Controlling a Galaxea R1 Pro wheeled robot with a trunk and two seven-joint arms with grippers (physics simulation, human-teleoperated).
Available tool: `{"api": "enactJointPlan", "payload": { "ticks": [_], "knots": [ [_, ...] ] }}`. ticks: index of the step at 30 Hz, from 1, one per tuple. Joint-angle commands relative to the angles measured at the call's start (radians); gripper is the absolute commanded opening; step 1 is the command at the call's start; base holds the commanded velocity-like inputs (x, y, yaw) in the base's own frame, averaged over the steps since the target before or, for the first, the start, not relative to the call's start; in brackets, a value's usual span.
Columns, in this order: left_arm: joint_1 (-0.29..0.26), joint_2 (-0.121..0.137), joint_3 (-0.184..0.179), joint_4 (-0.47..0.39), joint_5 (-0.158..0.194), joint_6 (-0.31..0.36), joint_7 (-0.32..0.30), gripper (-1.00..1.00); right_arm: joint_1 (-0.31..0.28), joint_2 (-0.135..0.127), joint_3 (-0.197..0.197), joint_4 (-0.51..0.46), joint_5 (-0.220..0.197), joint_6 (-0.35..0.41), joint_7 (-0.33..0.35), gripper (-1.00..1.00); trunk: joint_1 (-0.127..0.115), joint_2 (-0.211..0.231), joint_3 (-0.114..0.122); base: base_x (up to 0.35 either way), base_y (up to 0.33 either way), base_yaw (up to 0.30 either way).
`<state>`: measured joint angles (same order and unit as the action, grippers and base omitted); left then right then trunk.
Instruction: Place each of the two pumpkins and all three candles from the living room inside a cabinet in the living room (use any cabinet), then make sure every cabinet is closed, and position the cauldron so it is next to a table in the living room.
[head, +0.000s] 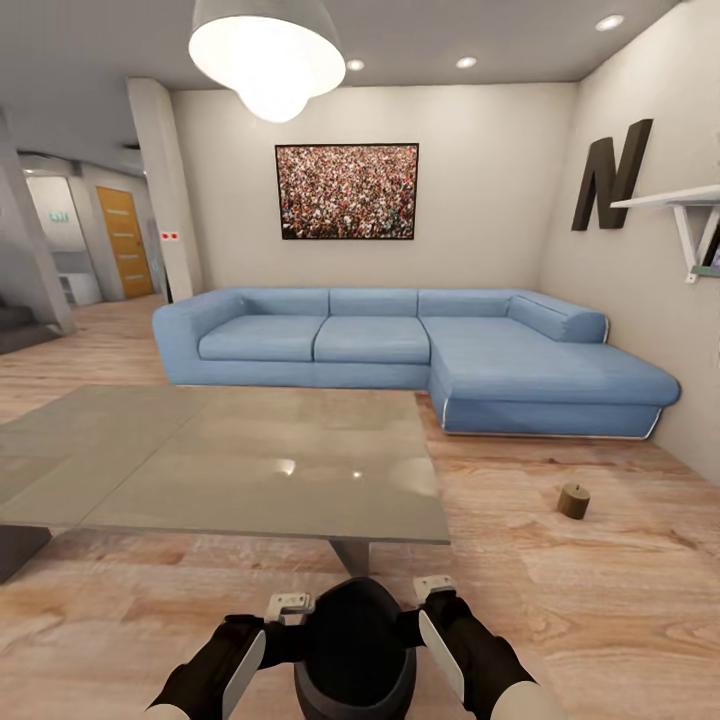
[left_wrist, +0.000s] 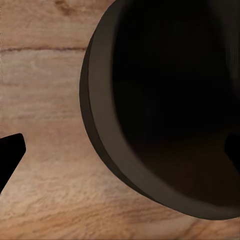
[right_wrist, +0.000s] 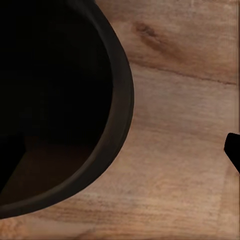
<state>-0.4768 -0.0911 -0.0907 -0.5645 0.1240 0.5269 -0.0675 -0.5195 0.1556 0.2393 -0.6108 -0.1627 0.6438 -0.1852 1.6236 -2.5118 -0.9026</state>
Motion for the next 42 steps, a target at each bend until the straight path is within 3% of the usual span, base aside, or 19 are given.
{"api": "enactJointPlan", "payload": {
  "ticks": [1,34,42],
  "knots": [
    [0.000,0.001,-0.003,-0.001,0.010,0.006,0.003,1.00,-0.001,-0.001,0.005,-0.001,-0.011,0.003,-0.009,1.00,-0.001,0.000,0.003,-0.002,0.000,0.000],
    [-0.002,0.001,0.003,-0.010,0.013,0.019,-0.006,1.00,-0.001,-0.001,-0.005,-0.004,-0.011,0.003,0.001,1.00,-0.015,0.008,0.130,0.000,0.000,0.000],
    [-0.002,0.003,0.003,-0.012,0.042,0.018,-0.012,1.00,-0.001,-0.002,-0.005,-0.004,-0.011,0.003,0.001,1.00,-0.019,0.009,0.161,0.000,0.000,0.000]
  ]
}}
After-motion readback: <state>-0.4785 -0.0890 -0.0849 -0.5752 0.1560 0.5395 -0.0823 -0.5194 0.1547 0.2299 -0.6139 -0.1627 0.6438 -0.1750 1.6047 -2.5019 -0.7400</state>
